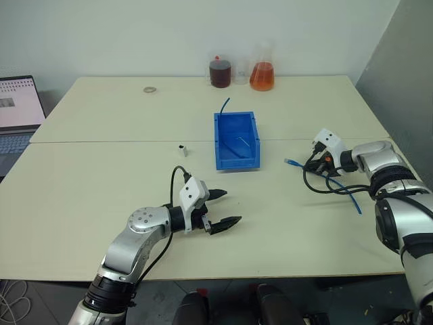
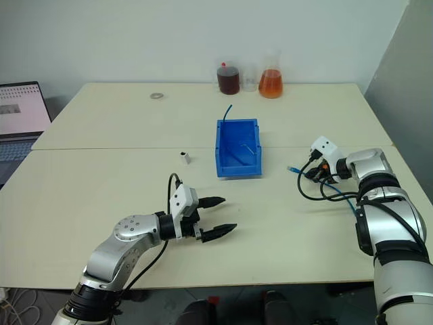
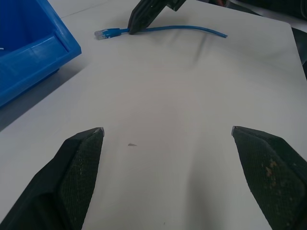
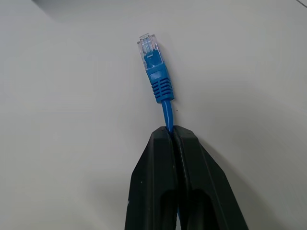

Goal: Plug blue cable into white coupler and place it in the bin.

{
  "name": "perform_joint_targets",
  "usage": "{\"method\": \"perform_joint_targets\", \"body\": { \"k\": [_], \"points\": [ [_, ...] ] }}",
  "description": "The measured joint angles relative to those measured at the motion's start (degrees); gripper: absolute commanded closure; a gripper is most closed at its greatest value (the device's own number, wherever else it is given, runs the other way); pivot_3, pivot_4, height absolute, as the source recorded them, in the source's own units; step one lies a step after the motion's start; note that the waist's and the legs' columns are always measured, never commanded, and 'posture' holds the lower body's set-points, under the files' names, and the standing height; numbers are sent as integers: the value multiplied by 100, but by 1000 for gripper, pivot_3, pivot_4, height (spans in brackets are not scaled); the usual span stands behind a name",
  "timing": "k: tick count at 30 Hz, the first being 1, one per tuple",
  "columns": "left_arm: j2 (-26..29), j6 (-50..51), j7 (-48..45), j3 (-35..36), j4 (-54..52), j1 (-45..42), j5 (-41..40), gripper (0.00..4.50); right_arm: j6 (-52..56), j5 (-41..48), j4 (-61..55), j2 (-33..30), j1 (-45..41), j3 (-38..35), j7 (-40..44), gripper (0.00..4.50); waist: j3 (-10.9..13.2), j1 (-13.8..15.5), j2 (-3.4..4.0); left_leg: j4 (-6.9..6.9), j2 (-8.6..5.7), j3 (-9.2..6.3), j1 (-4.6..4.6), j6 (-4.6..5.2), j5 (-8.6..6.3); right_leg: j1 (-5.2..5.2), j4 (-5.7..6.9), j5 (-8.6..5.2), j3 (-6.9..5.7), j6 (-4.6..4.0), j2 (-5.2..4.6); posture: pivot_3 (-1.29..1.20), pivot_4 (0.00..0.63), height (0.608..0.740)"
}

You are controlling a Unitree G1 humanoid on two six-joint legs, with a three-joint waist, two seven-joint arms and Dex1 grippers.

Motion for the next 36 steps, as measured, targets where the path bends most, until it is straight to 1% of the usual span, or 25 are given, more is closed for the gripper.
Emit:
{"method": "perform_joint_targets", "body": {
  "k": [3, 6, 8, 9, 13, 15, 17, 20, 22, 24, 29, 32, 36],
  "points": [
    [126, 11, 13, 99, -74, 113, -19, 0, -410, -45, -53, -173, 18, 114, 547, 4490, 0, -13, 1, -1, 2, 1, 2, 0, 0, 0, -1, 0, 1, 0, 1, 0, 150, 740],
    [248, 275, 289, 519, -621, 593, -224, 0, -703, 47, -401, -270, 154, 154, 1337, 4490, 3, -49, 4, -4, 8, 1, 2, 1, -1, -1, -1, 0, 1, 0, 1, 0, 150, 740],
    [324, 528, 576, 862, -1257, 1123, -363, 0, -634, 340, -1072, -203, 429, 119, 1847, 4490, 3, -87, 4, -4, 14, -1, 3, 1, -1, -1, -1, 0, 2, 0, 1, 0, 150, 740],
    [332, 609, 681, 974, -1480, 1340, -433, 0, -549, 482, -1413, -132, 593, 85, 1914, 4490, 3, -94, 5, -3, 15, -3, 3, 1, -1, -1, 2, 0, 0, 0, 1, 0, 150, 740],
    [281, 837, 1205, 1448, -2318, 2439, -623, 0, 584, 965, -3814, 454, 1743, 125, 1755, 4490, 3, -89, 5, -1, 16, -19, 2, 0, 0, 0, 8, -1, -7, -1, 1, 0, 150, 740],
    [234, 771, 1382, 1570, -2511, 2940, -586, 0, 1105, 1072, -4701, 662, 2148, 266, 1529, 4490, 6, -59, 9, 1, 12, -21, 0, 0, 0, -1, 10, -1, -9, -1, 1, 0, 150, 740],
    [-7, 495, 1638, 1696, -2628, 3457, -425, 0, 1577, 1099, -5590, 931, 2418, 465, 1259, 4490, 5, -46, 9, 3, 13, -17, 6, -1, -1, 1, 9, -1, -2, 0, 1, 0, 150, 740],
    [-350, -130, 2008, 1702, -2618, 4301, 55, 0, 2002, 1083, -6394, 1358, 2654, 902, 855, 4490, 3, -24, 4, 2, 12, -17, 7, -1, -1, 2, 6, -2, -7, 0, 4, 0, 150, 740],
    [-519, -554, 2129, 1640, -2586, 4804, 321, 0, 2093, 1070, -6521, 1547, 2778, 1147, 626, 4490, 1, -8, 0, 0, 10, -16, 7, 0, -1, 3, 3, -2, -7, -1, 4, 0, 150, 740],
    [-660, -812, 2215, 1543, -2572, 5095, 458, 0, 2088, 1075, -6476, 1676, 2814, 1330, 484, 4490, 5, 32, -6, 1, 5, -16, 2, 0, -1, 1, 0, -3, -9, 0, 4, 0, 150, 740],
    [-950, -1279, 2421, 1217, -2539, 5255, 660, 0, 1935, 1071, -6296, 1721, 2801, 1740, 445, 4490, 3, 38, -12, 2, 9, -13, 6, 0, -1, 1, -1, -5, -8, -1, 10, 0, 150, 740],
    [-1054, -1388, 2518, 1055, -2534, 5285, 709, 0, 1819, 1075, -6085, 1736, 2683, 1834, 433, 3976, 1, 3, -14, -1, 12, -13, 10, 1, -1, 2, 1, -6, -8, -4, 13, 0, 150, 740],
    [-1077, -1474, 2614, 1007, -2516, 5289, 720, 0, 1807, 1100, -5880, 1811, 2535, 1889, 439, 3038, -1, -3, -18, -3, 16, -15, 18, 1, -1, 4, 3, -9, -8, -8, 18, 0, 150, 740]
  ]
}}
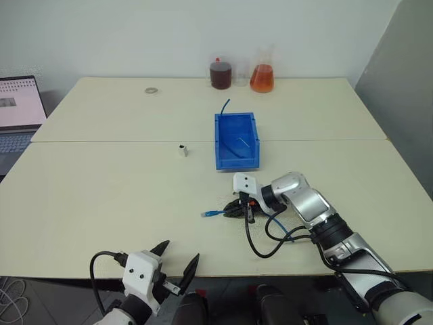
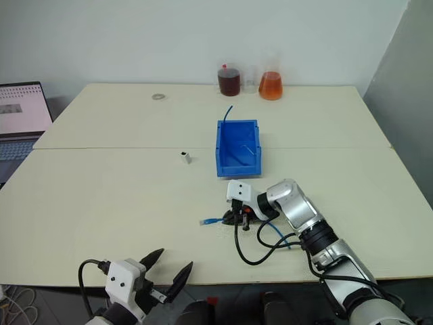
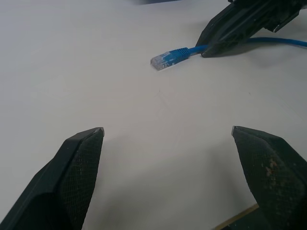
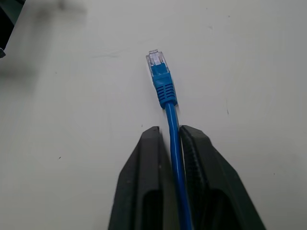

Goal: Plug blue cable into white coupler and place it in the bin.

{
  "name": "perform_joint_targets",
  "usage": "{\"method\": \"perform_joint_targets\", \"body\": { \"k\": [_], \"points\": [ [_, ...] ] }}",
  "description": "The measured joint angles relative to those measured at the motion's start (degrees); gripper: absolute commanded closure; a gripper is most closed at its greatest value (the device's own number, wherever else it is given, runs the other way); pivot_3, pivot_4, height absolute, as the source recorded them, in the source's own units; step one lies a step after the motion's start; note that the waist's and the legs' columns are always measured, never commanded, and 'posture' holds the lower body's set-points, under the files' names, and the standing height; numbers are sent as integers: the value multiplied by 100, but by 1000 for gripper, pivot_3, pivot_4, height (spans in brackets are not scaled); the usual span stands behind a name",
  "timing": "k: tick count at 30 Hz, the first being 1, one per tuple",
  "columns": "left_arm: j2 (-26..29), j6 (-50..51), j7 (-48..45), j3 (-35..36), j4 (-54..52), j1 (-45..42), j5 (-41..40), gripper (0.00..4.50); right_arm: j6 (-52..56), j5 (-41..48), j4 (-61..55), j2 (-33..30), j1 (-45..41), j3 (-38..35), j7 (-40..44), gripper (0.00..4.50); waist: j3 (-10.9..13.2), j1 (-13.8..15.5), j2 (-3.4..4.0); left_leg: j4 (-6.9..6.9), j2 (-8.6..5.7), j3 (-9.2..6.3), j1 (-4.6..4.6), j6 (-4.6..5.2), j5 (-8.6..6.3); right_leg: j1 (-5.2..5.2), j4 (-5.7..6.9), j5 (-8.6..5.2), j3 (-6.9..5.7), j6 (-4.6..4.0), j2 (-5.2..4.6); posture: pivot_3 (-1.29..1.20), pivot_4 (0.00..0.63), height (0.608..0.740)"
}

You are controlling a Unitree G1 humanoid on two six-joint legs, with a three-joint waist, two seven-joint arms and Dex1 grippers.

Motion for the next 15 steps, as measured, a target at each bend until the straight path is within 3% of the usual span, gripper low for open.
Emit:
{"method": "perform_joint_targets", "body": {
  "k": [6, 12, 15],
  "points": [
    [99, 0, -51, -7, 10, -30, -40, 0, 102, 135, 19, -33, -25, -4, 61, 1529, 0, -5, 0, 0, 0, 0, 2, 1, 0, 2, 0, -1, 0, 0, 1, 0, 150, 740],
    [1066, 323, -803, 508, 232, -352, -611, 0, 438, 356, -513, -594, 140, -83, 152, 43, 0, 42, -1, 1, -3, -6, -4, 1, 1, -1, 1, -3, -8, -3, -1, 0, 150, 740],
    [1637, 650, -1197, 1085, 578, -629, -992, 0, 694, 564, -817, -987, 315, -270, 241, 18, 3, 39, -4, 0, -1, -6, -7, 1, 1, -3, 0, -4, -10, -5, -1, 0, 150, 740]
  ]
}}
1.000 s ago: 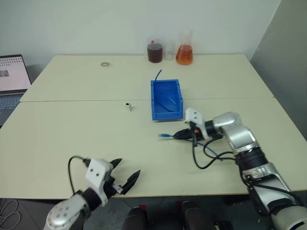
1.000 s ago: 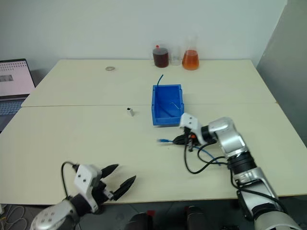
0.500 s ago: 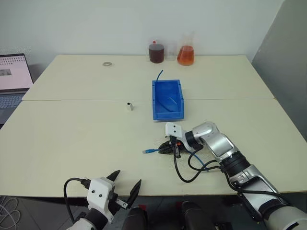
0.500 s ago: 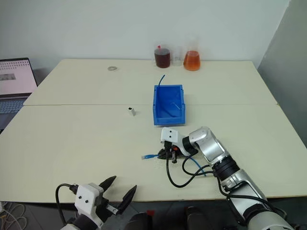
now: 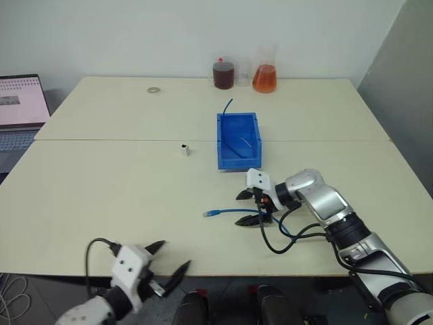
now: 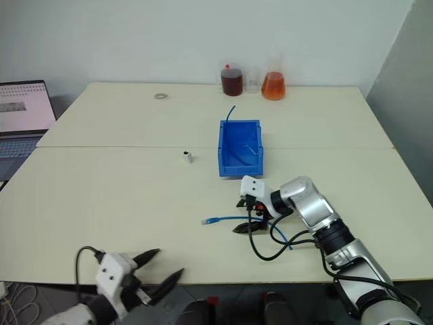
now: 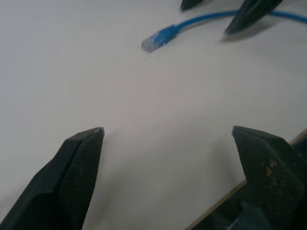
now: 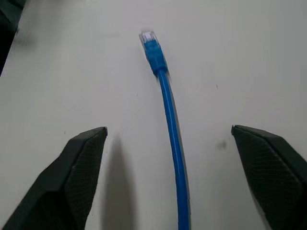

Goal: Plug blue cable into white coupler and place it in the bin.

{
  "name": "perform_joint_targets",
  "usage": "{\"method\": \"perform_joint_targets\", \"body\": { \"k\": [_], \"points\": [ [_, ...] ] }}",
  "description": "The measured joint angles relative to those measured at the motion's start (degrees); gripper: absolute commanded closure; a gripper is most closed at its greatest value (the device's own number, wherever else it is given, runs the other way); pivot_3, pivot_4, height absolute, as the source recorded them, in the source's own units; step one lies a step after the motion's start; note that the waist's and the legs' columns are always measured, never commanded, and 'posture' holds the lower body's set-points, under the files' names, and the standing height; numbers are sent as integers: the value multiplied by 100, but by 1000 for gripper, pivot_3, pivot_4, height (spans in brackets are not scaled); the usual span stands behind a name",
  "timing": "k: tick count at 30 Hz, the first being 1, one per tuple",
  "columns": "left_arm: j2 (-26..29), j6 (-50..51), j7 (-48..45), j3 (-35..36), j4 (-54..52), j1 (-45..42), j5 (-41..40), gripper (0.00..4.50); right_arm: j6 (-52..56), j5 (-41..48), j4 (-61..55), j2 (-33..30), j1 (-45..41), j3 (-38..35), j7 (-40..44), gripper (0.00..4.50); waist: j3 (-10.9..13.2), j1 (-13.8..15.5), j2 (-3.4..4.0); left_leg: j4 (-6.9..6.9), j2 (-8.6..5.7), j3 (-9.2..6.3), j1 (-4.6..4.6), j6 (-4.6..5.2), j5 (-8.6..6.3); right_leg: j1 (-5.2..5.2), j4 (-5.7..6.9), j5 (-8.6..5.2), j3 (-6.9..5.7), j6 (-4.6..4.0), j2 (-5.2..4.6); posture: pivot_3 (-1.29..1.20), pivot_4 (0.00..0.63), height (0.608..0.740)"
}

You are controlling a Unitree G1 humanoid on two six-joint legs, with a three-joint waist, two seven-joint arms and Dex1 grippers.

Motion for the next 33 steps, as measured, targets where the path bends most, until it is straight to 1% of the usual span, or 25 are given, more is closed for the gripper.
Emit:
{"method": "perform_joint_targets", "body": {
  "k": [3, 6, 7, 9, 11, 15, 18, 20, 21, 22, 24, 26, 33],
  "points": [
    [567, 329, -409, 477, 507, -594, -389, 0, 380, 344, -547, -428, 196, -222, 170, 18, 3, -5, -1, -2, 4, -2, -1, 0, 0, -1, 0, -1, -4, -2, 2, 0, 150, 740],
    [1185, 525, -806, 670, 1261, -1620, -487, 0, 805, 907, -1290, -805, 355, -699, 332, 18, 6, 17, 0, -3, 3, -12, -4, 0, 0, -3, 0, -1, -12, -2, 4, 0, 150, 740],
    [1269, 546, -876, 667, 1429, -1965, -493, 0, 905, 1083, -1514, -886, 382, -864, 335, 18, 5, 16, -1, -2, 2, -10, -3, 0, 0, 2, 0, -1, -12, -3, 2, 0, 150, 740],
    [1309, 605, -950, 573, 1778, -2634, -484, 0, 1084, 1344, -1845, -982, 408, -1102, 299, 18, 5, 12, -2, -2, -1, -7, -5, 0, 0, 0, -2, 0, -10, -2, 0, 0, 150, 740],
    [1308, 608, -1117, 275, 2083, -3283, -461, 0, 1278, 1597, -2195, -1087, 488, -1276, 189, 18, 5, -9, -5, -4, -2, -6, -10, -1, 0, -2, 0, 0, -9, -2, -2, 0, 150, 740],
    [1307, 710, -1496, -109, 2259, -3687, -485, 0, 1517, 1846, -2434, -1163, 570, -1416, -12, 18, 7, -33, -7, -11, 1, -5, -12, -1, 0, -8, -2, 0, -7, -4, -1, 0, 150, 740],
    [1358, 777, -2008, -487, 2385, -3875, -488, 0, 1702, 1996, -2602, -1230, 584, -1456, -187, 18, 8, -31, -8, -14, 1, -6, -13, -1, 0, -10, -3, -3, -9, -8, 0, 0, 150, 740],
    [1386, 730, -2483, -843, 2737, -4233, -437, 0, 1908, 2205, -2764, -1292, 589, -1535, -303, 18, 9, -15, -8, -11, 0, -8, -14, 0, 0, -9, -1, -3, -13, -8, 0, 0, 150, 740],
    [1386, 711, -2579, -895, 2831, -4314, -414, 0, 1955, 2259, -2824, -1302, 581, -1545, -318, 18, 10, -13, -9, -12, -1, -9, -15, 0, 0, -9, -2, -3, -14, -8, 0, 0, 150, 740],
    [1385, 624, -2820, -1060, 3107, -4562, -338, 0, 2113, 2431, -2985, -1371, 587, -1590, -368, 18, 10, -9, -9, -10, -2, -9, -15, 0, 0, -8, -1, -3, -15, -8, 0, 0, 150, 740],
    [1384, 516, -3017, -1175, 3312, -4762, -256, 0, 2238, 2589, -3092, -1435, 587, -1643, -424, 18, 11, -3, -13, -8, -1, -10, -15, 0, 0, -7, -1, -3, -14, -7, 0, 0, 150, 740],
    [1365, 276, -3308, -1440, 3613, -5069, -74, 0, 2409, 2762, -3209, -1537, 589, -1692, -504, 18, 11, 6, -12, -8, -3, -9, -16, 0, 0, -8, -2, -3, -14, -8, -1, 0, 150, 740],
    [980, -443, -3884, -2145, 4234, -5445, 442, 0, 2619, 3088, -3448, -1747, 652, -1797, -771, 18, 12, 11, -14, -8, -2, -9, -19, 0, 0, -9, -2, -3, -13, -8, 0, 0, 150, 740]
  ]
}}
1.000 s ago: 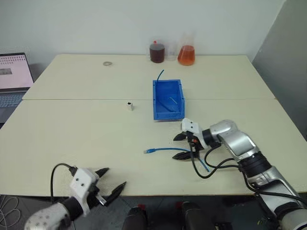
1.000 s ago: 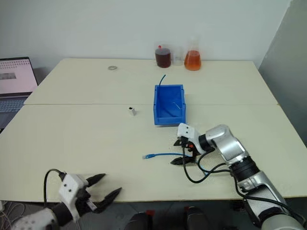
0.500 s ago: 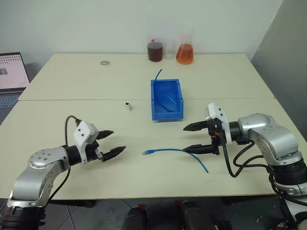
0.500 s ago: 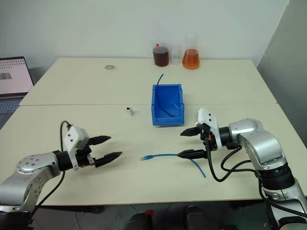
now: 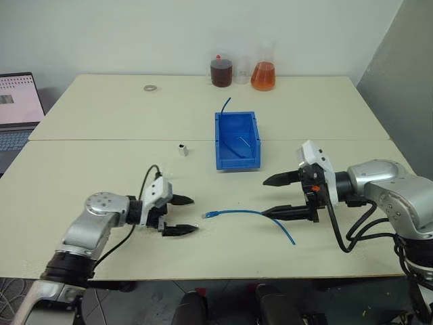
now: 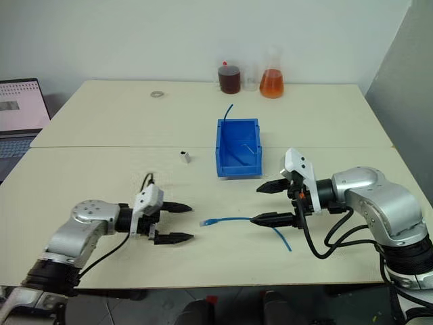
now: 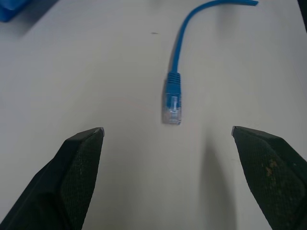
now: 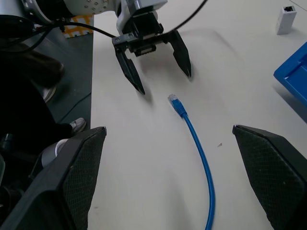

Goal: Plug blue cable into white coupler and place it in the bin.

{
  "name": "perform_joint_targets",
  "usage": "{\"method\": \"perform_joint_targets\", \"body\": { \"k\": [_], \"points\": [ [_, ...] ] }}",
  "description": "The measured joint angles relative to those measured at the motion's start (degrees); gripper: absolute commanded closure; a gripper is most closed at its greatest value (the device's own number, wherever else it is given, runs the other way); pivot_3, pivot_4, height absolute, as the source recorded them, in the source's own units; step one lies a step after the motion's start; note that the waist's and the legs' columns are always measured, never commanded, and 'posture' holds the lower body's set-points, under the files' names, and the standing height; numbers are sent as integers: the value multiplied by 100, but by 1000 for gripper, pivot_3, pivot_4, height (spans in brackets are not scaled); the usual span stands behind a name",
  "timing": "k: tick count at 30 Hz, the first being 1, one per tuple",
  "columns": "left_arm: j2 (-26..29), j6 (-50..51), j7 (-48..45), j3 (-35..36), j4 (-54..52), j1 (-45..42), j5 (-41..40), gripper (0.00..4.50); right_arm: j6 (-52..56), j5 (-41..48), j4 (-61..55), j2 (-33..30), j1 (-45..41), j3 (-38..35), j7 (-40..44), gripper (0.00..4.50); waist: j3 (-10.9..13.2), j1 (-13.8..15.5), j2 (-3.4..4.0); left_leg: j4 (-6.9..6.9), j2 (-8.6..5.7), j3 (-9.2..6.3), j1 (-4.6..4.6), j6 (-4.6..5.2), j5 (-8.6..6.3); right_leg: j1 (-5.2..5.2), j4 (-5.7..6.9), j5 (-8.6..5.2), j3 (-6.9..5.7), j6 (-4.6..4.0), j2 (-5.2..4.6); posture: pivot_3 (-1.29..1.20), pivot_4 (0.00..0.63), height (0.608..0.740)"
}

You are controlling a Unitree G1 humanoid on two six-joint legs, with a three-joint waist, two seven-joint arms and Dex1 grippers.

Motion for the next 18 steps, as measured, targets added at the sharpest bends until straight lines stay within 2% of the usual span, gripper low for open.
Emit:
{"method": "perform_joint_targets", "body": {
  "k": [5, 12, 18],
  "points": [
    [-267, -543, -204, -163, 585, -458, 285, 0, 91, 210, -96, -116, 142, -77, -221, 18, 1, 21, -3, 5, -2, -2, 0, 1, 0, 1, 2, 0, -2, 1, 0, 0, 150, 740],
    [-431, -902, -426, -197, 970, -569, 388, 1248, 106, 398, -189, -191, 239, -114, -447, 0, 2, 13, -3, 6, -1, -2, -1, 1, 0, 1, 2, 0, 0, 1, 0, 0, 150, 740],
    [-457, -1112, -542, -198, 995, -525, 469, 2663, 114, 507, -198, -297, 260, -117, -533, 0, 2, 14, -3, 6, -1, -2, -1, 1, 0, 1, 2, 0, 0, 1, 0, 0, 150, 740]
  ]
}}
